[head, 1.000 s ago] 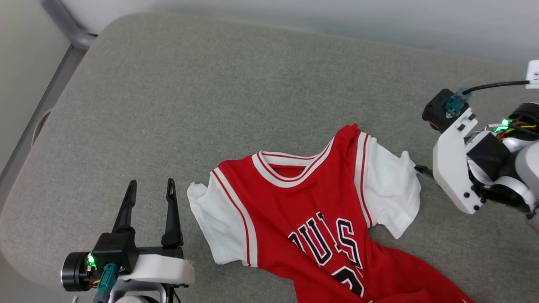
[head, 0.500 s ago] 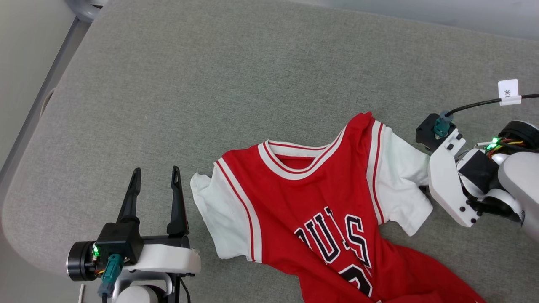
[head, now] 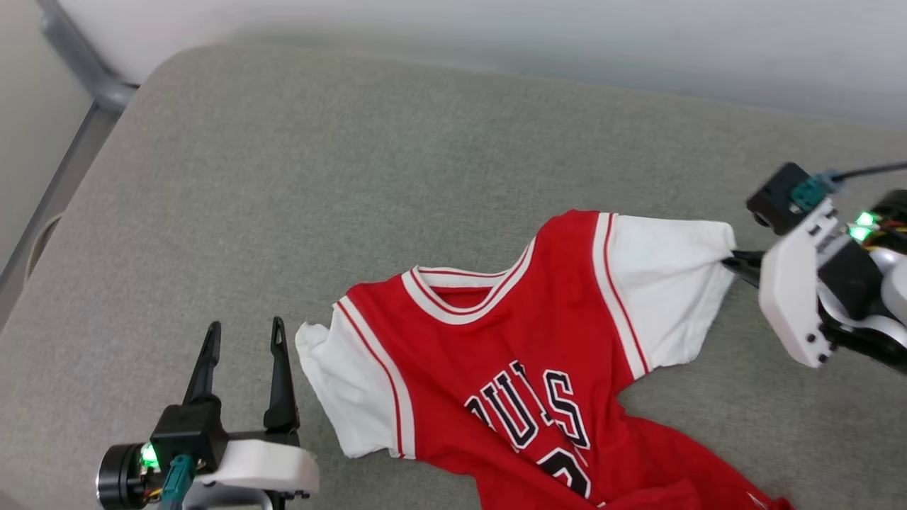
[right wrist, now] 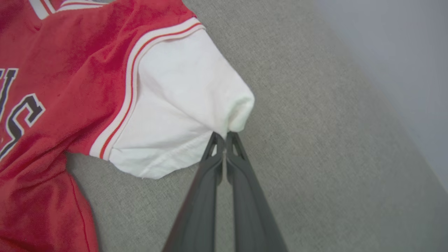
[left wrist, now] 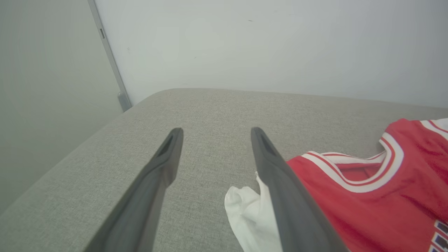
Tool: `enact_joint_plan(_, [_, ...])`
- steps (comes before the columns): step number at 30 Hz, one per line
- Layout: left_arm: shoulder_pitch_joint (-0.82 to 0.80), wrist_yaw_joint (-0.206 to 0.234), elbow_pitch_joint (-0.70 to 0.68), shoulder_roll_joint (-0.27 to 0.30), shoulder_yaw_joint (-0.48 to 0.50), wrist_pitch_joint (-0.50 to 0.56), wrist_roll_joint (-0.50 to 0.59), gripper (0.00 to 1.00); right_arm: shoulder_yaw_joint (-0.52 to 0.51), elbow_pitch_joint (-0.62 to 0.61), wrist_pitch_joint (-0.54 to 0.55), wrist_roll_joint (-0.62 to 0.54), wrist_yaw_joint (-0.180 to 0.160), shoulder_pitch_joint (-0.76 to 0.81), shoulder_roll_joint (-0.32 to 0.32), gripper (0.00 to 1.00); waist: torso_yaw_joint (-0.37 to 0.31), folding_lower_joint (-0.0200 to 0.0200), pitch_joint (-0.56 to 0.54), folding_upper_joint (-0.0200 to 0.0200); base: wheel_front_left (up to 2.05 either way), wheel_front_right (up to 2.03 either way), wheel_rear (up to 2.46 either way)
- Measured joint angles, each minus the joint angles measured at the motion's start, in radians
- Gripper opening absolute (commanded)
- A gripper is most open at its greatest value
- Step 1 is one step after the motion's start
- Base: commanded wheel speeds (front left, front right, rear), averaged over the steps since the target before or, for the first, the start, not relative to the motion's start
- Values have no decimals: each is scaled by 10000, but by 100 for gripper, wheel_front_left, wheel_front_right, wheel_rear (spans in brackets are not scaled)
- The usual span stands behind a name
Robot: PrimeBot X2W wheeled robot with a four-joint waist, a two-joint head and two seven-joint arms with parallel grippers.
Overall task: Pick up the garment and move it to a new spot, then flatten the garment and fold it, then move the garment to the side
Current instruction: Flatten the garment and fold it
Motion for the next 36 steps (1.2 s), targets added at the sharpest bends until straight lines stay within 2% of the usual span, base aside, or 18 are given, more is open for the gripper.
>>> enact_joint_plan(6, [494, -63, 25, 36, 293, 0, 73, 100, -341, 59, -523, 374, 2, 1079, -882, 0, -580, 0, -574, 0, 0, 0, 0])
enact_joint_plan(11, [704, -136, 69, 48, 399, 0, 138, 100, -984, 880, -786, 913, 2, 2095, -1337, 0, -1006, -1, -955, 0, 0, 0, 0])
enact_joint_plan(18, [814, -270, 132, 56, 462, 0, 190, 100, -1313, 2615, -859, 1174, 2, 3634, -1509, 0, -1316, -1, -1179, 0, 0, 0, 0])
enact_joint_plan(19, [813, -307, 178, 54, 454, 0, 232, 100, -1419, 3338, -865, 1369, 2, 4256, -1499, 0, -1298, -1, -1168, 0, 0, 0, 0])
enact_joint_plan(25, [813, -384, 311, 59, 508, 0, 245, 100, -1787, 3942, -1267, 1778, -6, 4877, -1116, 0, -1322, -1, -1204, 0, 0, 0, 0])
enact_joint_plan(26, [814, -387, 339, 61, 518, 0, 247, 100, -1893, 3971, -1440, 1858, -8, 4929, -1032, 47, -1339, -1, -1232, 0, 0, 0, 0])
enact_joint_plan(27, [818, -426, 376, 73, 523, 0, 255, 100, -1992, 3992, -1709, 1873, -8, 4986, -941, 100, -1357, -1, -1268, 0, 0, 0, 0])
enact_joint_plan(32, [772, -654, 514, 242, 531, 0, 261, 100, -2671, 3973, -3545, 1526, 0, 4992, -546, 100, -1462, -1, -1519, 0, 0, 0, 0])
enact_joint_plan(36, [529, -924, 639, 453, 571, 0, 217, 100, -3597, 4171, -5421, 681, -2, 4788, -420, 100, -1616, -1, -1716, 0, 0, 0, 0])
